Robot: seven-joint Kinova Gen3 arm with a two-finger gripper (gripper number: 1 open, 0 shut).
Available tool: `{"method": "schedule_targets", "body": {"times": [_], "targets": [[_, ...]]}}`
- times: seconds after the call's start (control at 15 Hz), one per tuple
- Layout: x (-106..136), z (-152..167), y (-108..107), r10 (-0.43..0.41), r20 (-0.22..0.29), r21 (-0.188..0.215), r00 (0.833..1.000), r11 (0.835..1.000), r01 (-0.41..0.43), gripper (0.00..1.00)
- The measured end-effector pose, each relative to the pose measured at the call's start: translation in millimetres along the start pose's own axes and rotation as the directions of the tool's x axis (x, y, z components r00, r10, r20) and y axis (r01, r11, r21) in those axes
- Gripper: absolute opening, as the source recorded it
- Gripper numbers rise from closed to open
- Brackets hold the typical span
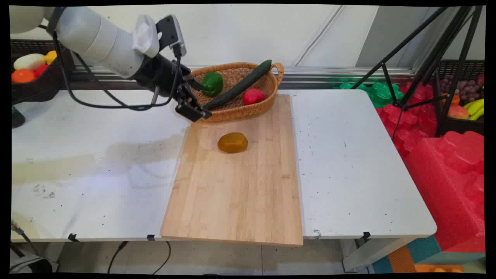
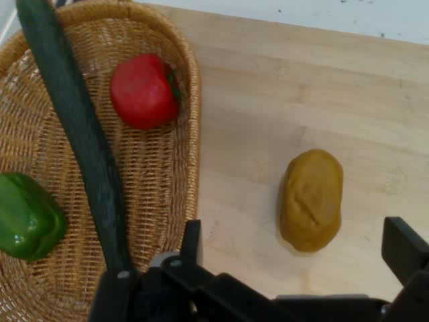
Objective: Pick up the potato from the cutting board
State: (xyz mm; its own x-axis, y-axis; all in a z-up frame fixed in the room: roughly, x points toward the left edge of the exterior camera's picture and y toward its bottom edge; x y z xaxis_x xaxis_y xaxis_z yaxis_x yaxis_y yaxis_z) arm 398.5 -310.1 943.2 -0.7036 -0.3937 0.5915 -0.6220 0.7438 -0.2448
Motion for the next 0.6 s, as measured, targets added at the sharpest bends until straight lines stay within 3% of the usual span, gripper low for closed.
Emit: {"method": "schedule_targets", "body": {"times": [0.33, 0.6], "targets": [[6.0, 19.4, 12.4, 0.014, 0.030, -0.011, 0.999, 1.000, -0.014, 1.00], [9.3, 60.3, 21.7, 0.033, 0.087, -0.034, 0.996, 0.999, -0.031, 1.00]]}}
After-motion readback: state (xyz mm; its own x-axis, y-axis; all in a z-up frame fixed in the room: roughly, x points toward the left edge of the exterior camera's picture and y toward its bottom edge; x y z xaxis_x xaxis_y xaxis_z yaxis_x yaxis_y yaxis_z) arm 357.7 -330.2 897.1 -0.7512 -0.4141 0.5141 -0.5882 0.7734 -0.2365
